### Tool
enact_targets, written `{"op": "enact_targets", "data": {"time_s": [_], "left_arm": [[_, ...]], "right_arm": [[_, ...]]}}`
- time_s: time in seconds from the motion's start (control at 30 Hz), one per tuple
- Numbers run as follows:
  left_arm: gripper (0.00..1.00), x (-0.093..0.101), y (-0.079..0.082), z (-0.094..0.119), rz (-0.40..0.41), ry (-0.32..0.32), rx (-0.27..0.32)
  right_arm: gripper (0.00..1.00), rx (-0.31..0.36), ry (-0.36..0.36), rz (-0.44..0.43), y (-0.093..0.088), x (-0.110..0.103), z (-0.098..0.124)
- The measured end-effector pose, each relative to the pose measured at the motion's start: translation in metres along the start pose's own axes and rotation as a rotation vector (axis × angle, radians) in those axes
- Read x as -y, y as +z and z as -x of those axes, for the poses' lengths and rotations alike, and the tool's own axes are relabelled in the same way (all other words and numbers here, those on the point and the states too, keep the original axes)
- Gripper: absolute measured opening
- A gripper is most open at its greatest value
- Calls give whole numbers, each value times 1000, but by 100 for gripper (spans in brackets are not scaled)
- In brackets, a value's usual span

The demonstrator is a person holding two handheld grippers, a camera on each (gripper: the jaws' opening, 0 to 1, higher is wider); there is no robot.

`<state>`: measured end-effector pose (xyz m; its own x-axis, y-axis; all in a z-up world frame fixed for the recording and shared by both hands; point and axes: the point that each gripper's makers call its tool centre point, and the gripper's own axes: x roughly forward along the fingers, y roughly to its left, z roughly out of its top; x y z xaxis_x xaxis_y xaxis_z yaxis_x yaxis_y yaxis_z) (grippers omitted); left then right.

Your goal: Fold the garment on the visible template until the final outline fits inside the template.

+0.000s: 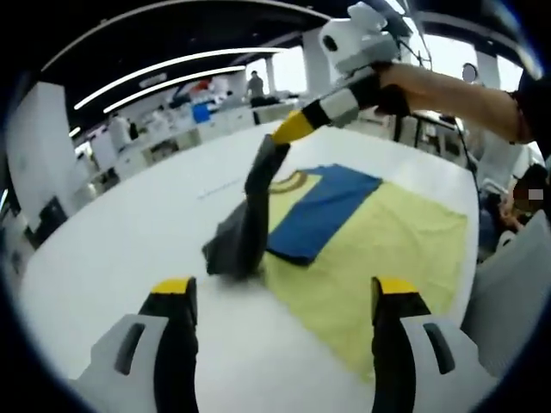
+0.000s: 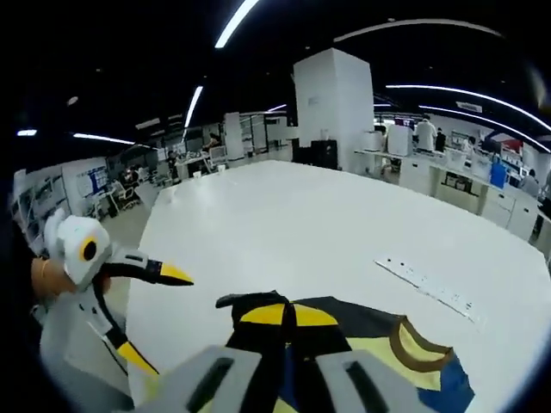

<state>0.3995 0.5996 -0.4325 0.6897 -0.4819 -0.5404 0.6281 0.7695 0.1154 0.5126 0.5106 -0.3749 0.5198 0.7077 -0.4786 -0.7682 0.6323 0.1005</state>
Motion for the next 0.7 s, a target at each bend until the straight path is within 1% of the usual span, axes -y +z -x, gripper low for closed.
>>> {"op": "enact_targets", "data": {"time_s": [0.07,0.2,0.23,0.33,0.53,0.7], "left_arm": [[79,0,0,0,-1,-1,1],[79,2,2,-1,-9,-3,1],[79,2,2,-2,-12,-5,0],[79,2,3,-3,-13,-5,2],[79,3,4,-5,-18,-7,0],[79,4,5,-6,-22,-9,0]], "right_arm": [[0,-17,-53,-45,-4,16,6],[0,-33,-127,-74,-9,39,18],[0,-35,-136,-77,-10,42,20],[0,-40,-197,-109,-14,61,32],[0,-43,-246,-154,-21,80,49],[0,-73,-311,-209,-37,98,66]]}}
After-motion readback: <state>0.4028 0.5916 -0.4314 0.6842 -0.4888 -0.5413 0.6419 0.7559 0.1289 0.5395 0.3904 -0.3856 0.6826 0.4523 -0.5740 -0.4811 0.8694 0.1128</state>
